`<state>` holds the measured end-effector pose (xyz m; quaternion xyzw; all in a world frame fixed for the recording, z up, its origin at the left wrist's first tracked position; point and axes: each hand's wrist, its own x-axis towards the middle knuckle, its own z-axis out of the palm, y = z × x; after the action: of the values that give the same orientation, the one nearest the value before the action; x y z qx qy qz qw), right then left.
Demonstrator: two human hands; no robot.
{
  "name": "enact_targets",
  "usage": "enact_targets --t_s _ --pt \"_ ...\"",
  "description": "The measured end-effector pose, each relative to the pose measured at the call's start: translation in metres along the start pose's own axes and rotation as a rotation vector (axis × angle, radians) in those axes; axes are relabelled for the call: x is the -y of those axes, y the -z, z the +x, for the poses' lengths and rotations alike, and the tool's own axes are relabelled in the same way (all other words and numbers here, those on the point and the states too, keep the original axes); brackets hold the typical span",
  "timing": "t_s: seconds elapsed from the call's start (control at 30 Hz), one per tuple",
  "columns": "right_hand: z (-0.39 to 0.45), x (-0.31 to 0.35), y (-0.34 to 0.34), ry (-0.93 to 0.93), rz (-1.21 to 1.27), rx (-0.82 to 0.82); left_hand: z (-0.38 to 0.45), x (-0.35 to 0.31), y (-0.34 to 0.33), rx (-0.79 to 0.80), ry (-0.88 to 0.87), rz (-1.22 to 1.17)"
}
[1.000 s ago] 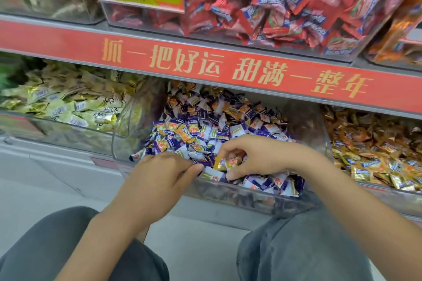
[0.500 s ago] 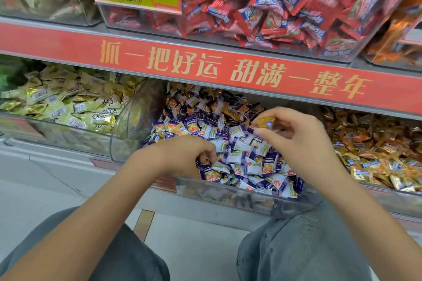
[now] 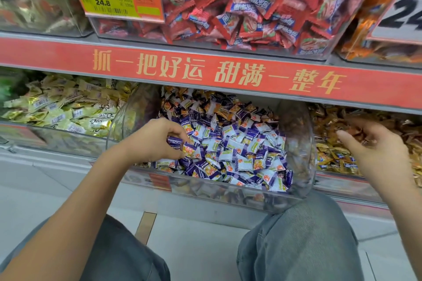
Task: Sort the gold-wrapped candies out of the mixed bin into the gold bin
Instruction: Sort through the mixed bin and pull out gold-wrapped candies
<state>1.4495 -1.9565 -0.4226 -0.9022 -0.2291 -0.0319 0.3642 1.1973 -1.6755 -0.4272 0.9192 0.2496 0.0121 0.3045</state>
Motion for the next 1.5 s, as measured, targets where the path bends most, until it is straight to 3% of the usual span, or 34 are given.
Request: enact_targets --t_s 0.1,0.13,0.17,0.23,0.3,0.4,0.5,0.57,0.67,0.87,0.97,1.1,1.3,1.5 --pt "-0.03 0.025 -0.004 0.325 0.006 -0.189 -0.003 0.0 0.004 -0.059 0.005 -0.02" --pt "-0.042 0.038 -0.009 0.448 0.056 -0.185 -0.004 -0.001 0.005 -0.076 0.01 -0.019" --pt "-0.054 0.053 -0.014 0.55 0.135 -0.079 -0.006 -0.001 0.006 -0.09 0.009 -0.005" --pt "-0.068 0.086 -0.032 0.595 0.31 0.383 -0.007 0.0 0.006 -0.127 -0.016 0.04" --pt "-0.072 0.117 -0.059 0.572 0.304 0.826 -0.009 0.004 0.005 -0.159 -0.029 0.048" --pt "-0.06 0.144 -0.103 0.709 0.005 1.205 -0.017 0.009 0.001 -0.273 -0.056 0.107" --pt "-0.047 0.155 -0.127 0.762 -0.221 1.464 -0.026 0.014 0.003 -0.375 -0.117 0.13" --pt "-0.042 0.158 -0.134 0.831 -0.346 1.467 -0.034 0.017 0.006 -0.405 -0.133 0.114" --pt "-0.035 0.159 -0.136 0.827 -0.493 1.325 -0.052 0.02 0.005 -0.407 -0.155 0.088" --pt "-0.028 0.158 -0.135 0.776 -0.343 1.225 -0.097 0.032 -0.009 -0.401 -0.118 -0.024" --pt "-0.033 0.159 -0.142 0.827 -0.235 1.279 -0.097 0.036 -0.009 -0.422 -0.106 -0.013" --pt "-0.041 0.157 -0.156 0.968 -0.376 1.368 -0.09 0.037 -0.009 -0.444 -0.125 -0.003" --pt "-0.053 0.164 -0.17 1.246 -0.415 1.017 -0.09 0.034 -0.013 -0.469 -0.096 -0.013" --pt "-0.028 0.168 -0.173 0.925 -0.131 1.166 -0.094 0.033 -0.015 -0.491 -0.057 -0.069"
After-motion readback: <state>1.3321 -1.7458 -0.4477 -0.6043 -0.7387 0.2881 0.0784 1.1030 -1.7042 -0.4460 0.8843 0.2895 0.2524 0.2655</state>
